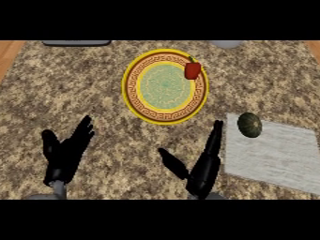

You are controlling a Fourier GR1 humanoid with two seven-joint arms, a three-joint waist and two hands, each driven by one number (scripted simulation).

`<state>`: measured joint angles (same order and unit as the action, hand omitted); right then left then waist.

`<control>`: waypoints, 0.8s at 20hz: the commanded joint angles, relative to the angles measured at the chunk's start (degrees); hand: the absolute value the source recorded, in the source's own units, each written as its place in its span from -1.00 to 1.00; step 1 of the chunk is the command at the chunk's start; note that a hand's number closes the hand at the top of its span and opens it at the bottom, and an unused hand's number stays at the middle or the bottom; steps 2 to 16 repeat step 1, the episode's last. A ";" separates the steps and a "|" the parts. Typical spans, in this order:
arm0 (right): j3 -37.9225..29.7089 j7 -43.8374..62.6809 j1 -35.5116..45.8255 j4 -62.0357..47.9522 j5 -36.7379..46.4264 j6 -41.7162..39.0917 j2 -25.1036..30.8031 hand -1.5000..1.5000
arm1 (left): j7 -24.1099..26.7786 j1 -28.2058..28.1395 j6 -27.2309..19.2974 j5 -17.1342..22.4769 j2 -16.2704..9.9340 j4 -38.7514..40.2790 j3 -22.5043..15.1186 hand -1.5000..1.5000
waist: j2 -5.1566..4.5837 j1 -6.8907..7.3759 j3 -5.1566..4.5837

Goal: Pick the bell pepper from the placemat and place it in the plate

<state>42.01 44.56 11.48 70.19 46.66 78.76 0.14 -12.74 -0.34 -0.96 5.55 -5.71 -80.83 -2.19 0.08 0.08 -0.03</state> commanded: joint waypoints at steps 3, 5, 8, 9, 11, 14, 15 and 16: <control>5.32 8.10 -1.11 -1.76 5.02 6.05 -0.13 -1.00 | 0.49 -0.67 -1.02 -1.49 0.86 -1.42 -0.84 0.00 | 0.01 0.21 0.00; 5.32 8.10 -1.11 -1.76 5.02 6.05 -0.13 -1.00 | 0.49 -0.67 -1.02 -1.49 0.86 -1.42 -0.84 0.00 | 0.01 0.21 0.00; 5.32 8.10 -1.11 -1.76 5.02 6.05 -0.13 -1.00 | 0.49 -0.67 -1.02 -1.49 0.86 -1.42 -0.84 0.00 | 0.01 0.21 0.00; 5.32 8.10 -1.11 -1.76 5.02 6.05 -0.13 -1.00 | 0.49 -0.67 -1.02 -1.49 0.86 -1.42 -0.84 0.00 | 0.01 0.21 0.00; 5.32 8.10 -1.11 -1.76 5.02 6.05 -0.13 -1.00 | 0.49 -0.67 -1.02 -1.49 0.86 -1.42 -0.84 0.00 | 0.01 0.21 0.00; 5.32 8.10 -1.11 -1.76 5.02 6.05 -0.13 -1.00 | 0.49 -0.67 -1.02 -1.49 0.86 -1.42 -0.84 0.00 | 0.01 0.21 0.00; 5.32 8.10 -1.11 -1.76 5.02 6.05 -0.13 -1.00 | 0.49 -0.67 -1.02 -1.49 0.86 -1.42 -0.84 0.00 | 0.01 0.21 0.00; 5.32 8.10 -1.11 -1.76 5.02 6.05 -0.13 -1.00 | 0.49 -0.67 -1.02 -1.49 0.86 -1.42 -0.84 0.00 | 0.01 0.21 0.00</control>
